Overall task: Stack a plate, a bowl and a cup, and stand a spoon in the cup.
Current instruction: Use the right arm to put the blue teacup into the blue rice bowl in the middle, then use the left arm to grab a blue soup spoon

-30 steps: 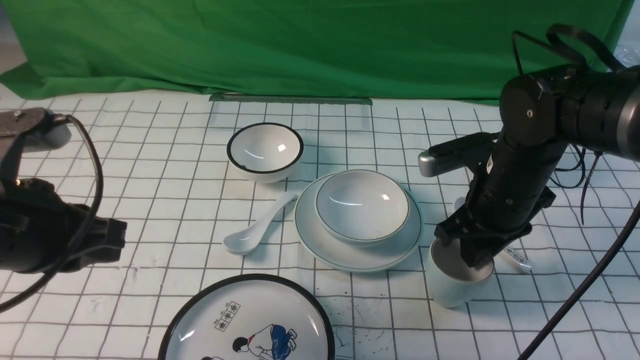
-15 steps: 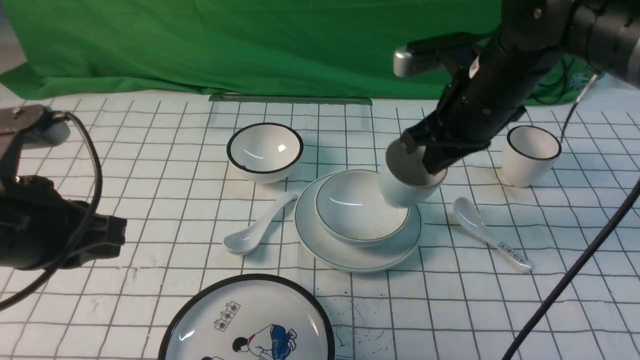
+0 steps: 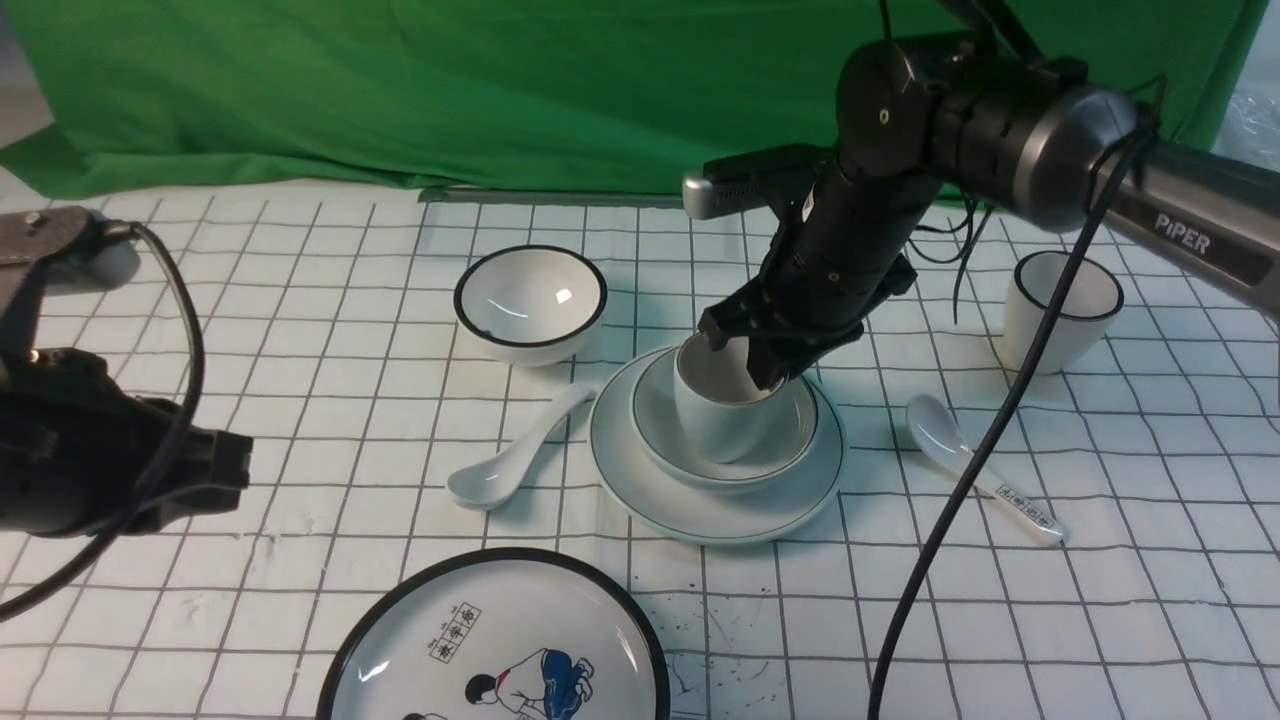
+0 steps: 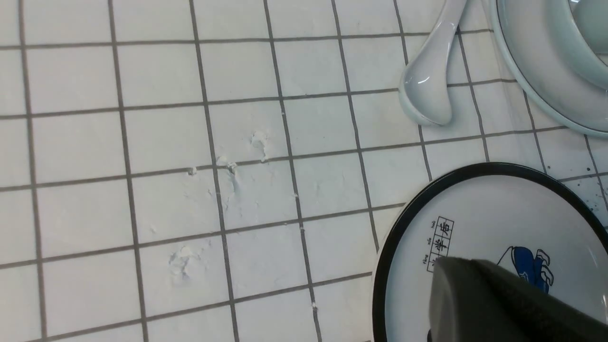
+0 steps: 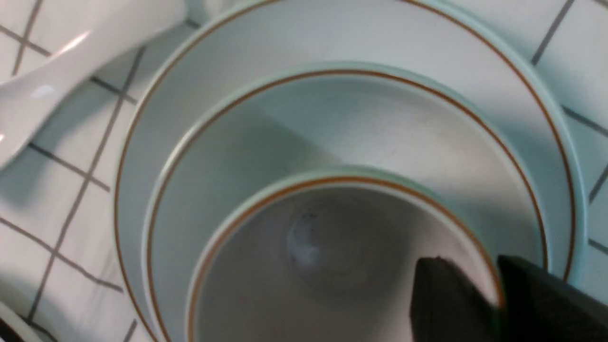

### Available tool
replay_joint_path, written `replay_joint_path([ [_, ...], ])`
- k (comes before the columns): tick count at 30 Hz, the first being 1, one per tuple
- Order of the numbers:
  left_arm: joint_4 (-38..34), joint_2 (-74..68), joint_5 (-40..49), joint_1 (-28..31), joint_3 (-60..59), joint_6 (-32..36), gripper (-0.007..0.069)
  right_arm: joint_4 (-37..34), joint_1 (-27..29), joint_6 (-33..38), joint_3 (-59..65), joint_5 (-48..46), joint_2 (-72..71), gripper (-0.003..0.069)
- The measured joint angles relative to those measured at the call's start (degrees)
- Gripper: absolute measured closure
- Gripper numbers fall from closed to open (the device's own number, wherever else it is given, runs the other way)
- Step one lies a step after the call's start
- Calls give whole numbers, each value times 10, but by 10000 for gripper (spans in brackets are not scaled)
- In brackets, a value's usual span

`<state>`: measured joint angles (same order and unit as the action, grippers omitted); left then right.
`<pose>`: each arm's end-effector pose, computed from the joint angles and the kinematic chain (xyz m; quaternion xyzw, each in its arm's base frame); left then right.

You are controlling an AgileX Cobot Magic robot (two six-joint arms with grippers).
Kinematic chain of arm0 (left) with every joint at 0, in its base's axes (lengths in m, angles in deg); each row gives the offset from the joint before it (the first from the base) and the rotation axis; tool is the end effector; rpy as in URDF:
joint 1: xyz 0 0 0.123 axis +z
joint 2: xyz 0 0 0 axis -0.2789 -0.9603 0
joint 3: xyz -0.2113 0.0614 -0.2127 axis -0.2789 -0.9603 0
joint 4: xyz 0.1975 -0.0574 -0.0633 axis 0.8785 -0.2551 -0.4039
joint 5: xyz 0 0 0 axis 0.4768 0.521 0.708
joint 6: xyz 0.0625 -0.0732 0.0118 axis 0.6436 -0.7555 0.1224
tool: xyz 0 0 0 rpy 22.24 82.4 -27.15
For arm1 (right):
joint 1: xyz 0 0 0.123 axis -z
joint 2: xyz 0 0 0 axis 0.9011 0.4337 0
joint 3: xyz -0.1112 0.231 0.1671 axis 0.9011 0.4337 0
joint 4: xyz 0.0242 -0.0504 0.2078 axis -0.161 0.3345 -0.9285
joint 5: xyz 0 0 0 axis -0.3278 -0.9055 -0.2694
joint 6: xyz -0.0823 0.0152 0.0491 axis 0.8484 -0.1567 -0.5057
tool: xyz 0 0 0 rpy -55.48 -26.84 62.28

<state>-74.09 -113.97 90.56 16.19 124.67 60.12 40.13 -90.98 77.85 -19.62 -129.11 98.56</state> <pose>0.1603 -0.0276 0.3090 0.0473 0.9470 -0.1356 0.2872 0.4047 0.2133 0.2484 -0.2146 0.9532 0.0957 0.1900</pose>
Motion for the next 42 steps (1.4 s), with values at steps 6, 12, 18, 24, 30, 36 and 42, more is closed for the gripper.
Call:
replay_joint_path([
  [6,-27,0,-6,0,0,2,619,2,0,3,-38,-49,-1,189],
  [12,-47,-52,-22,-37,67,5,624,43,0,30,-115,-114,-69,203],
  [18,73,-178,-7,-168,183,-99,624,64,1,29,-57,-115,-227,575],
  [24,132,-325,32,-230,300,-134,624,114,1,29,78,-115,-386,629],
  [30,142,-435,49,-233,375,-145,597,126,1,26,196,-108,-530,629],
  [36,192,-517,33,-234,393,-144,407,127,1,-5,247,-91,-646,578],
  [42,214,-549,-31,-234,395,-149,199,127,1,-17,249,-91,-688,543],
])
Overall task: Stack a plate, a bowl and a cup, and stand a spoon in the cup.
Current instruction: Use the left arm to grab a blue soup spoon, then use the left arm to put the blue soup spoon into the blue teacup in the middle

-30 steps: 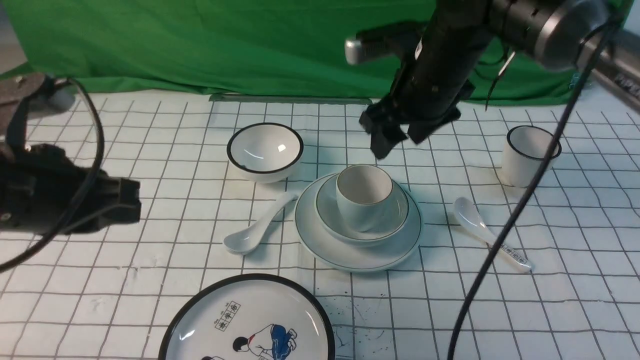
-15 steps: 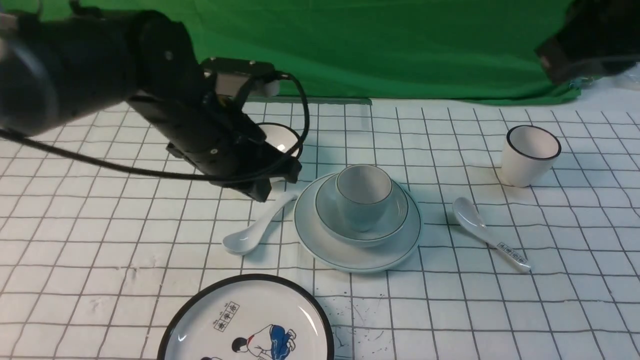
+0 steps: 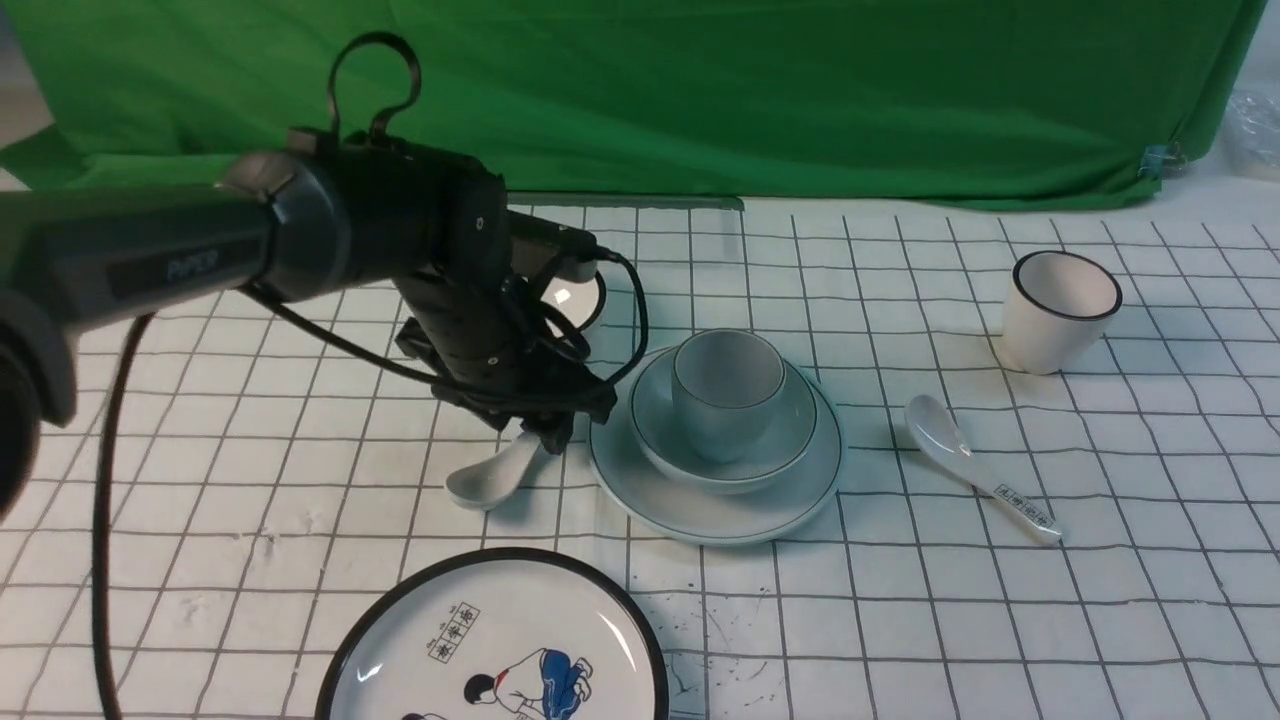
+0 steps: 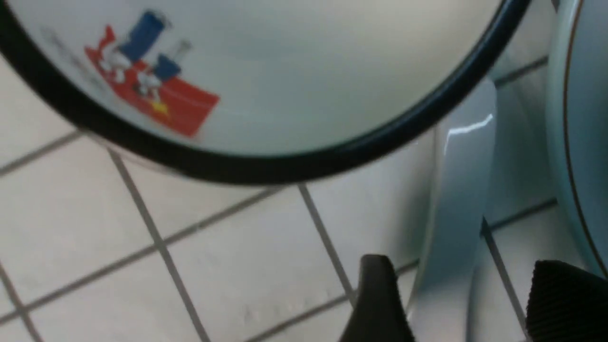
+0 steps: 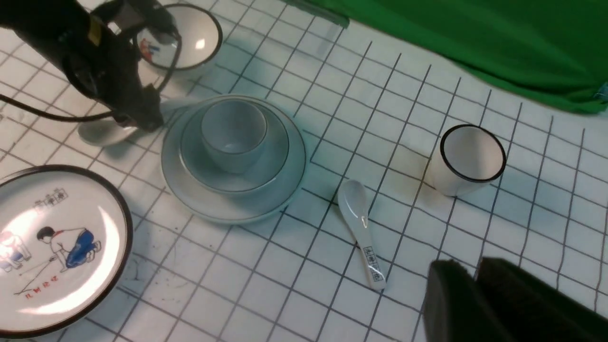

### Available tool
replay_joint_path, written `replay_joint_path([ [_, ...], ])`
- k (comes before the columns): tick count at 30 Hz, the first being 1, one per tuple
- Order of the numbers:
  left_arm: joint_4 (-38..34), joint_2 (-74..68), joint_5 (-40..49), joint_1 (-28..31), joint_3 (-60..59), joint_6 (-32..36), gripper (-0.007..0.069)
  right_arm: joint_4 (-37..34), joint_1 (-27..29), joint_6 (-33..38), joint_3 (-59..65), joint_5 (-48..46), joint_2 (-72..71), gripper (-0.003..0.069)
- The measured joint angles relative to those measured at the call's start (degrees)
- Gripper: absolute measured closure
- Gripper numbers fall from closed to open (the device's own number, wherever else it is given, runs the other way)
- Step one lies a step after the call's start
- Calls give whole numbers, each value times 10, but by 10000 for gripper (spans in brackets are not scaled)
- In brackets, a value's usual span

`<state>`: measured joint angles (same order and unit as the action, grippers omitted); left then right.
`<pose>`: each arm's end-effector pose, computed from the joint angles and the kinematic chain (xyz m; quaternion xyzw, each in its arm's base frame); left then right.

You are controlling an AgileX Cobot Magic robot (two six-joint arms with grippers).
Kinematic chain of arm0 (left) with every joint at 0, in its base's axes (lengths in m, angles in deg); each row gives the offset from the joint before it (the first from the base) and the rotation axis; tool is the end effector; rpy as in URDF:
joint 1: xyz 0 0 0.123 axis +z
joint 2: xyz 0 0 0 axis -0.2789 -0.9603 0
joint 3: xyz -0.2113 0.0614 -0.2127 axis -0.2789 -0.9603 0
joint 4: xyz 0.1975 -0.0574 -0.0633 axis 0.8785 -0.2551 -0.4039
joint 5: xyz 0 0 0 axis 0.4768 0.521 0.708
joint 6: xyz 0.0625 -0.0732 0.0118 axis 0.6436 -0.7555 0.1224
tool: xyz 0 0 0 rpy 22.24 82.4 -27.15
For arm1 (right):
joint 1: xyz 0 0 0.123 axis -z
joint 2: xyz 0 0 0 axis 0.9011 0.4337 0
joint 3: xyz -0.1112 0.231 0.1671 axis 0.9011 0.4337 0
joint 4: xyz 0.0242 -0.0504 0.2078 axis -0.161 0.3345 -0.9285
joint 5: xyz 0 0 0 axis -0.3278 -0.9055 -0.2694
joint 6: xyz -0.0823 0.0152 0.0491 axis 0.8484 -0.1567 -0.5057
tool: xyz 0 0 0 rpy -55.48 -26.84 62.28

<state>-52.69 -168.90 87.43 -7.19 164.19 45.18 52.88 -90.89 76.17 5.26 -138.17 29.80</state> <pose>0.3718 -0.1632 0.2024 0.2110 0.9635 -0.0431 0.1591 0.1012 0.0397 0.4834 -0.1931 0.8487 0.0607 0.4886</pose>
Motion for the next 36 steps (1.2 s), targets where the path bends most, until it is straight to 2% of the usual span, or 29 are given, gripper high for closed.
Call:
replay_joint_path([
  [2,5,-8,-15,0,1,-2,172,0,0,0,1,0,-4,538],
  [6,5,-20,-21,0,1,-6,175,0,0,0,1,0,-7,534],
  [9,10,-26,-25,0,4,-11,222,0,0,0,1,0,-8,534],
  [12,14,-26,-25,1,5,-17,323,0,0,0,1,0,-8,534],
  [14,20,-26,-17,1,5,-40,484,0,0,0,1,0,-8,533],
  [16,20,-25,-10,1,6,-48,504,0,0,0,1,0,-8,533],
  [20,27,-3,50,1,4,-64,496,0,0,0,1,0,-8,528],
  [26,15,96,32,-6,4,-68,496,0,0,0,1,1,-8,515],
  [30,6,160,-64,-26,4,-71,496,2,0,0,1,3,-8,515],
  [31,-2,180,-132,-43,4,-72,496,7,0,0,1,4,-8,515],
  [34,-4,193,-231,-79,3,-72,496,10,0,0,1,5,-8,515],
  [35,-4,193,-238,-82,2,-72,496,10,0,0,1,5,-8,515],
  [36,-1,193,-314,-106,-19,-72,496,11,0,0,1,6,-8,512],
])
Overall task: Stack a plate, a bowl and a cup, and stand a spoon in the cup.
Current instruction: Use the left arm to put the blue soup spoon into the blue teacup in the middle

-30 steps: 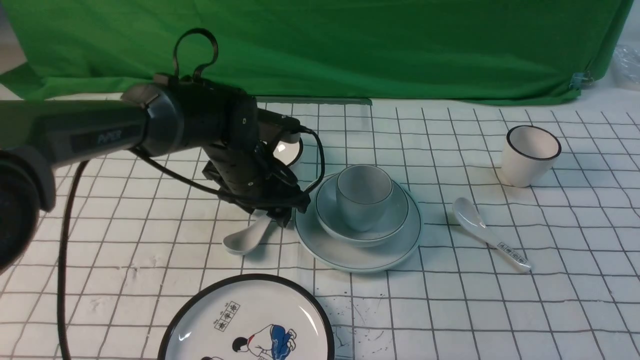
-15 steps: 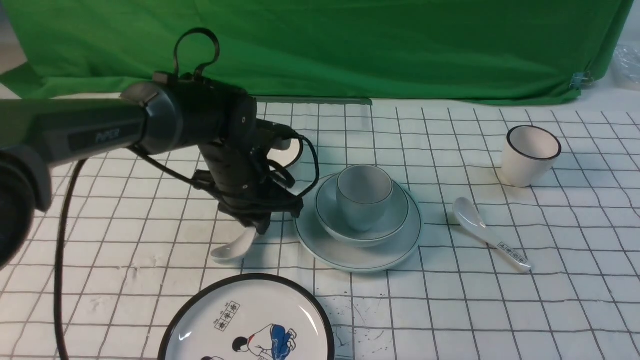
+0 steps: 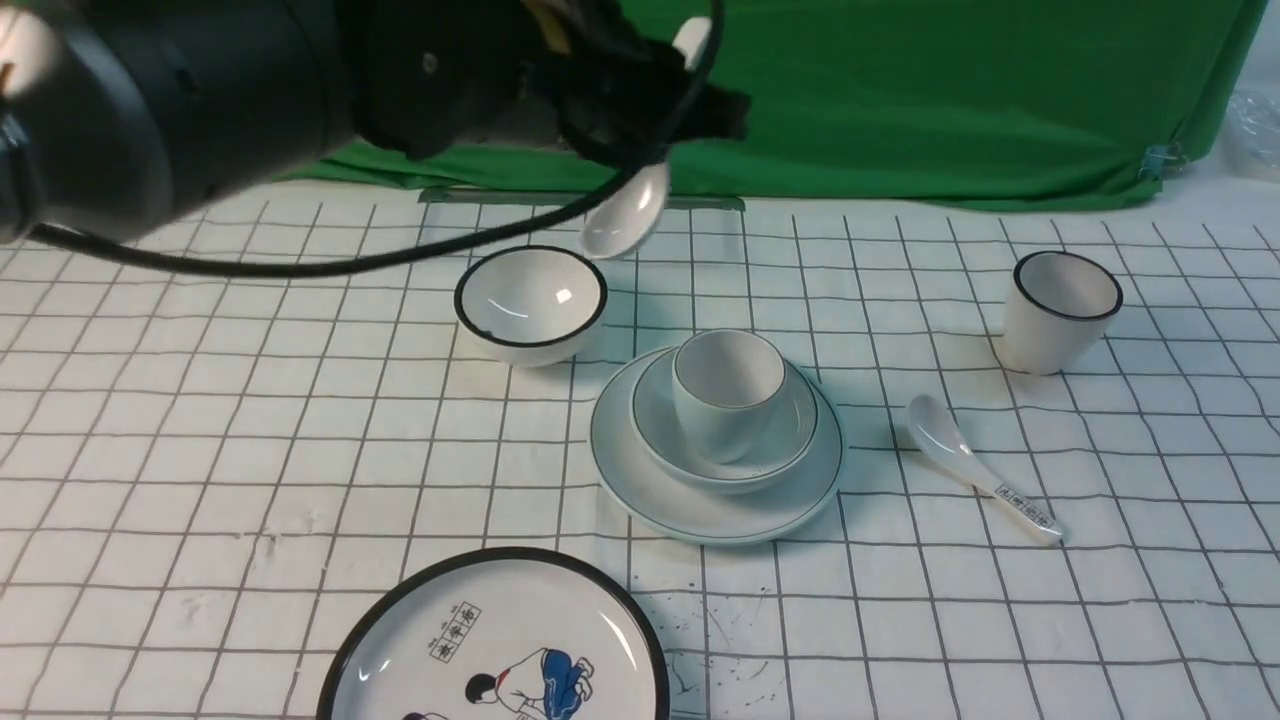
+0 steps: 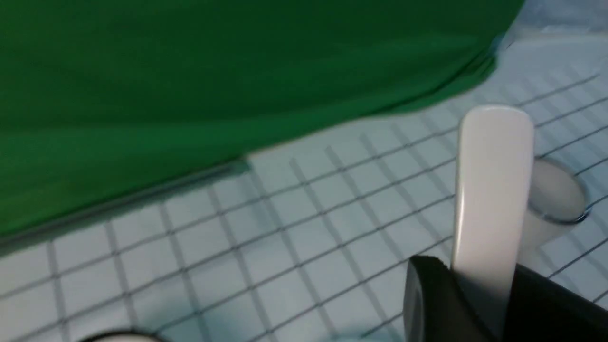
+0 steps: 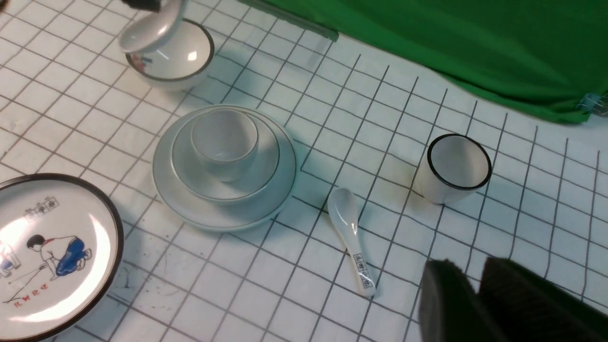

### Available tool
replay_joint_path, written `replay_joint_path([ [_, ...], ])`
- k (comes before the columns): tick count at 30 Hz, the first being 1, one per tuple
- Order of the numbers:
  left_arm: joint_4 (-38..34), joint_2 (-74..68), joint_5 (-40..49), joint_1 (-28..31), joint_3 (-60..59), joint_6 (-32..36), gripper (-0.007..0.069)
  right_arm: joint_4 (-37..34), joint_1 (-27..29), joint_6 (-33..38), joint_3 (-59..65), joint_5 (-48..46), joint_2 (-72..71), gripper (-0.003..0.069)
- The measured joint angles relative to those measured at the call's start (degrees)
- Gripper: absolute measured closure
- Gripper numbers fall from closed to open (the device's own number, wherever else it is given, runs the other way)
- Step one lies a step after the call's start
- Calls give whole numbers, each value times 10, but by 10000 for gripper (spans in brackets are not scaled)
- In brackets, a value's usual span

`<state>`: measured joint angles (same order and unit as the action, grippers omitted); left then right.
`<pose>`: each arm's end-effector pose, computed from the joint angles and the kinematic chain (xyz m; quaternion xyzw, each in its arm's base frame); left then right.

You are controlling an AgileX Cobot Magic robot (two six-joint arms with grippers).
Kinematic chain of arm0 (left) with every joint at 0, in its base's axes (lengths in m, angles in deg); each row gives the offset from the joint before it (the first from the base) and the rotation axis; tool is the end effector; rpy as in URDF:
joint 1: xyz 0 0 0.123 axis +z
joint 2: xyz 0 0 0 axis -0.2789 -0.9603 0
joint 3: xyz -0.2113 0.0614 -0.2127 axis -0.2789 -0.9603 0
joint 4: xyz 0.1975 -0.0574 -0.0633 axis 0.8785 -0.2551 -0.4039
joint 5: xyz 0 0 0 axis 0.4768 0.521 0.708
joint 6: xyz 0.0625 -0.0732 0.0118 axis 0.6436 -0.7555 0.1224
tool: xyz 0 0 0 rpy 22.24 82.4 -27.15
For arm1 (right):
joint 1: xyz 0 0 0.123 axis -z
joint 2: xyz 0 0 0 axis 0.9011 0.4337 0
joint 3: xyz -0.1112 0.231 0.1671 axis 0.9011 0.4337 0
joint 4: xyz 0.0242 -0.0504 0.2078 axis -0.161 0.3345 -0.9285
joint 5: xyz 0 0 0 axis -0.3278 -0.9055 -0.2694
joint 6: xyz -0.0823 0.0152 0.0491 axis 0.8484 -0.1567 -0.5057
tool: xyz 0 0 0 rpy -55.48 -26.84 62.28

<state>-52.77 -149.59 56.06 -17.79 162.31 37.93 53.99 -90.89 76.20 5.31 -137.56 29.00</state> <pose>0.3200 -0.2165 0.3645 0.1977 0.8066 -0.1964 0.5214 0.0979 0.0363 0.4857 -0.1912 0.8426 0.0535 0.5006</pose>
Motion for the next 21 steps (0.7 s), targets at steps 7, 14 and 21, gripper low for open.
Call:
replay_joint_path([
  [7,0,-5,-261,-30,-123,-1,496,0,0,0,0,0,0,504],
  [14,30,-61,-551,-30,-223,-2,496,0,0,0,0,3,0,494],
  [21,61,-122,-606,-30,-226,-12,496,0,0,0,0,5,0,486],
])
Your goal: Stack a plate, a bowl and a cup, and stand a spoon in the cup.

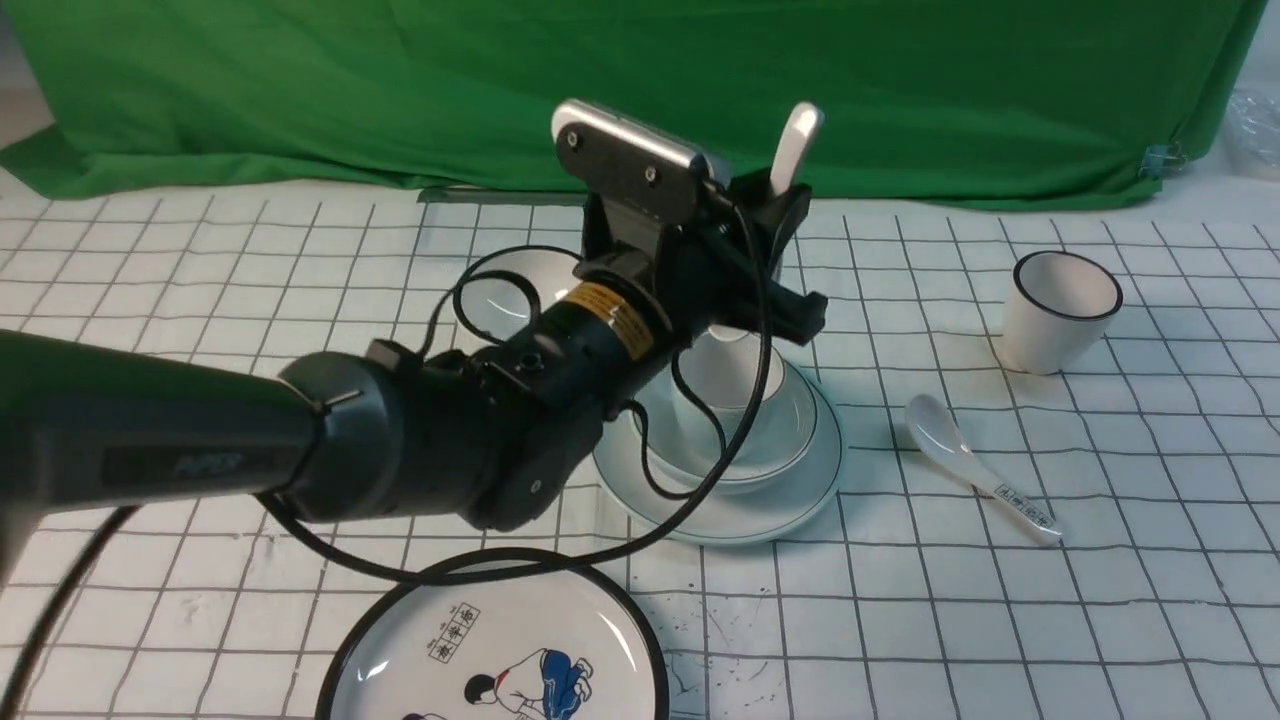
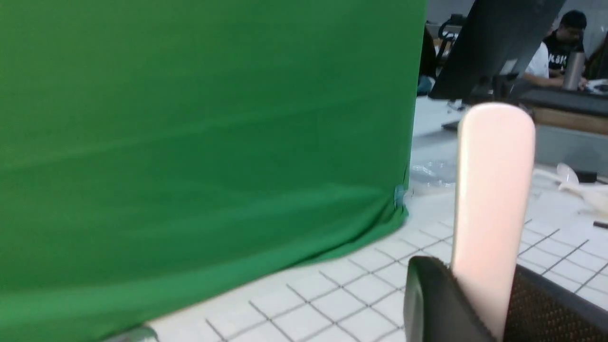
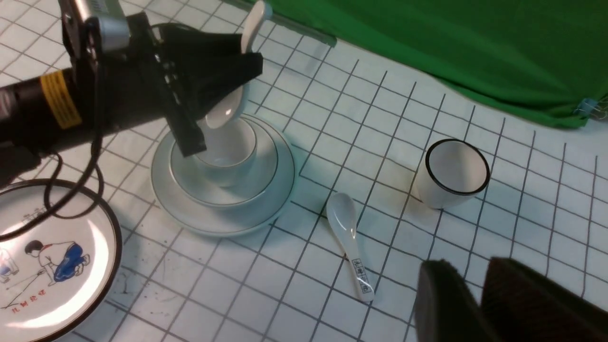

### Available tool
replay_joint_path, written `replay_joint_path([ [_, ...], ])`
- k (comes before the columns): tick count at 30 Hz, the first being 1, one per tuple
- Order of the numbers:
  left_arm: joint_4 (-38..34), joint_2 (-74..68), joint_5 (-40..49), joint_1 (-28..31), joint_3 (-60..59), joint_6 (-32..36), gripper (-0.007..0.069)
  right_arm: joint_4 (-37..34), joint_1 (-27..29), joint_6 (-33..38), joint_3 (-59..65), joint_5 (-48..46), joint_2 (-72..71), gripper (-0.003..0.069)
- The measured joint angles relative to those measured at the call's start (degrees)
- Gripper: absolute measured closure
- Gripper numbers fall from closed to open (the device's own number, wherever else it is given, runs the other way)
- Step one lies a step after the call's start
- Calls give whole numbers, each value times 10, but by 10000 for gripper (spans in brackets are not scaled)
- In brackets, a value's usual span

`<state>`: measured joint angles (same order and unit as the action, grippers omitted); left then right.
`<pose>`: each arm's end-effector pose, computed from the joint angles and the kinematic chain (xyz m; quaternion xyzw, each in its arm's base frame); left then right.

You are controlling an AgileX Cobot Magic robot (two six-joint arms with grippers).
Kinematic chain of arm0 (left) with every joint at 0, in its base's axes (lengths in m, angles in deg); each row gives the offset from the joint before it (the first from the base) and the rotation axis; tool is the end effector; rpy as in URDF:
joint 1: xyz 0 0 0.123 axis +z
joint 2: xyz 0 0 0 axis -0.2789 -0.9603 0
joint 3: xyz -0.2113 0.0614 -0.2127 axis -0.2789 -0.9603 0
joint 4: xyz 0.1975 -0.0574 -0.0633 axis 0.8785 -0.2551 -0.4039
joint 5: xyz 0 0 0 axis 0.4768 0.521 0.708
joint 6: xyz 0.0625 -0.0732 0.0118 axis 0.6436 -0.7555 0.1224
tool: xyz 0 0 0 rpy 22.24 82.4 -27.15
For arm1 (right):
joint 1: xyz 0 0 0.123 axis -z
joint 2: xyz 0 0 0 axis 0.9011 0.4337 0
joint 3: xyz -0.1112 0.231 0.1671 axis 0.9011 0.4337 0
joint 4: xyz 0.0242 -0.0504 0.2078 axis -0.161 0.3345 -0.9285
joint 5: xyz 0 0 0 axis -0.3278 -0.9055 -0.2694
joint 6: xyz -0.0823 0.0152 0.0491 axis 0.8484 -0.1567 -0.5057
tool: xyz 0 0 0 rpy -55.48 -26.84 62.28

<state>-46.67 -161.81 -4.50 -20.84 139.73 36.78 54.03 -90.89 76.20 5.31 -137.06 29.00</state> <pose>0.3211 -0.2487 0.2634 0.2181 0.6503 -0.2674 0.6768 0.0982 0.0364 0.4864 -0.1910 0.8404 0.0541 0.5044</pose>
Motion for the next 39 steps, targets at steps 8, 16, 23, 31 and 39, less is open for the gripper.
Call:
replay_joint_path([
  [8,0,-14,-8,0,0,-3,496,1,0,0,0,9,0,477],
  [16,-3,-49,-8,0,0,-3,482,1,0,0,0,15,0,475],
  [23,-11,-52,-12,0,0,-3,386,1,0,0,0,14,0,468],
  [31,-11,6,118,0,0,-3,320,1,0,0,0,17,0,489],
  [39,5,253,494,0,-1,-2,587,44,0,-6,59,130,-101,634],
])
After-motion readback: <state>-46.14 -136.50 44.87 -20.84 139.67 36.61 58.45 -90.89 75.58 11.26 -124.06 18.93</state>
